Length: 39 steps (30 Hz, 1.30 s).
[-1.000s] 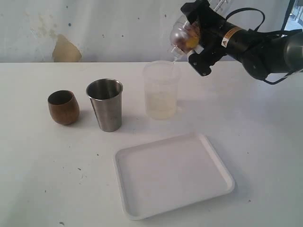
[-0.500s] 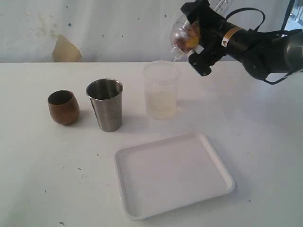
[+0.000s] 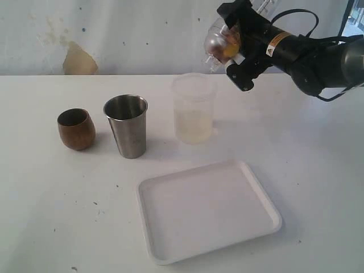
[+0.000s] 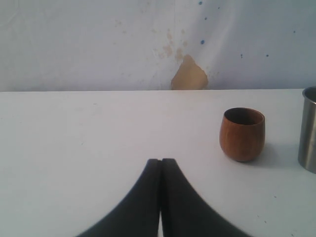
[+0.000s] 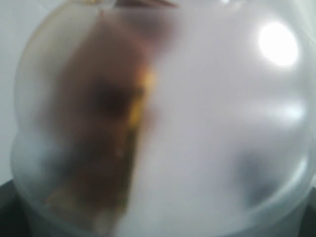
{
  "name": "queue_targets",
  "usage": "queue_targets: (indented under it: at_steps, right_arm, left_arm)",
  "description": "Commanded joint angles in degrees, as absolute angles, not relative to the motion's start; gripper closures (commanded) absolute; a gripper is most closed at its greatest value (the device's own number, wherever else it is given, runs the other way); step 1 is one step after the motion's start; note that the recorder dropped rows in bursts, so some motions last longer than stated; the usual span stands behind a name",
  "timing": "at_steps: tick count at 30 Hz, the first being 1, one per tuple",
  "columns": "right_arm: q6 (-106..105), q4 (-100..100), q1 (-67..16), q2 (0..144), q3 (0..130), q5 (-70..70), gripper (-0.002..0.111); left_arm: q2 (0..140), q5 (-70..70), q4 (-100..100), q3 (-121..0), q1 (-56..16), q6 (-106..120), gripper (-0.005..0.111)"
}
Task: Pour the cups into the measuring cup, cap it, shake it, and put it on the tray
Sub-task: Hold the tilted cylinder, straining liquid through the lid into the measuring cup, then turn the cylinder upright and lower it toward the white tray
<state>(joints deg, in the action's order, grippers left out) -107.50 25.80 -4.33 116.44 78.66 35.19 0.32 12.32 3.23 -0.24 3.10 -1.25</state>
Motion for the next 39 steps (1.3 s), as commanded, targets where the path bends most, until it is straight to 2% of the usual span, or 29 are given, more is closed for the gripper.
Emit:
queue_targets:
  at_steps: [1,25,31,39]
  right_arm:
    - [-108.20,25.21,-4.01,115.38,79.33,37.45,0.108]
    - [-107.03,21.88,-4.01,115.38,79.33,37.48,0.108]
    - [-87.76,18.74,-4.01,115.38,79.33,37.43,0.108]
    - [-42.08,14.99,-2.27,115.38,79.33,41.06,0.108]
  left_arm:
    - [0.00,11.67,3.46,0.00,2.87,-1.25,0.107]
    - [0.00,11.67,3.46,0.00,2.87,-1.25,0.107]
    - [0.00,11.67,3.46,0.00,2.87,-1.25,0.107]
    - [0.00,11.67,3.46,0.00,2.87,-1.25,0.107]
